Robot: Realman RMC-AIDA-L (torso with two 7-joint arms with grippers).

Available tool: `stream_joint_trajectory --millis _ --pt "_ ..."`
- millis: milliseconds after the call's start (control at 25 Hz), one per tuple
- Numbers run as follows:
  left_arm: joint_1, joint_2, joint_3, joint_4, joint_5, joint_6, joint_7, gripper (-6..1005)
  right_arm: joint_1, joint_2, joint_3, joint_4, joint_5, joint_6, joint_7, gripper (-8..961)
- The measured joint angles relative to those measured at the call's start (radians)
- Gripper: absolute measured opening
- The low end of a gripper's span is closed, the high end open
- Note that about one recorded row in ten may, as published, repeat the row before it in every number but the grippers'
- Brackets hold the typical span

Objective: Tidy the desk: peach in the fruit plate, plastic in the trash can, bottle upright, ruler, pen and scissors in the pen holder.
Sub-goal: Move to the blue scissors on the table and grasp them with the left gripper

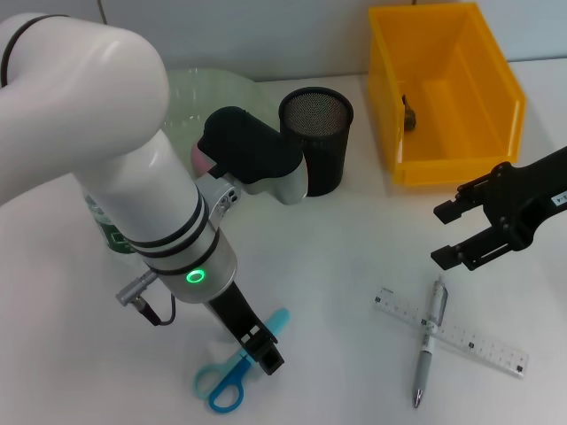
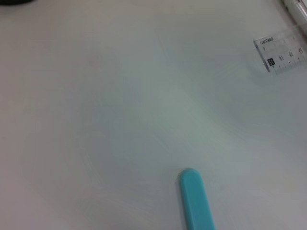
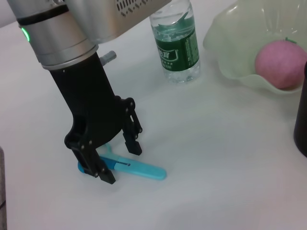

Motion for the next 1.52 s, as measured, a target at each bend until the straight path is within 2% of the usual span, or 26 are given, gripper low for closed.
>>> stream_joint_trajectory --millis 120,1040,1520 --pt "-0.002 0.0 0.006 -0.001 0.001 0.0 0.001 628 0.0 0.0 0.0 0.0 0.0 0.0 0.0 761" --pt "-0.004 0.0 0.007 -0.008 0.012 -0.007 0.002 618 -0.004 0.012 0.0 0.0 0.008 -0.061 -0.06 755" --pt "-0.009 0.0 0.01 -0.017 0.009 -0.009 0.004 491 -0.002 0.012 0.0 0.0 0.008 -0.056 -0.06 752"
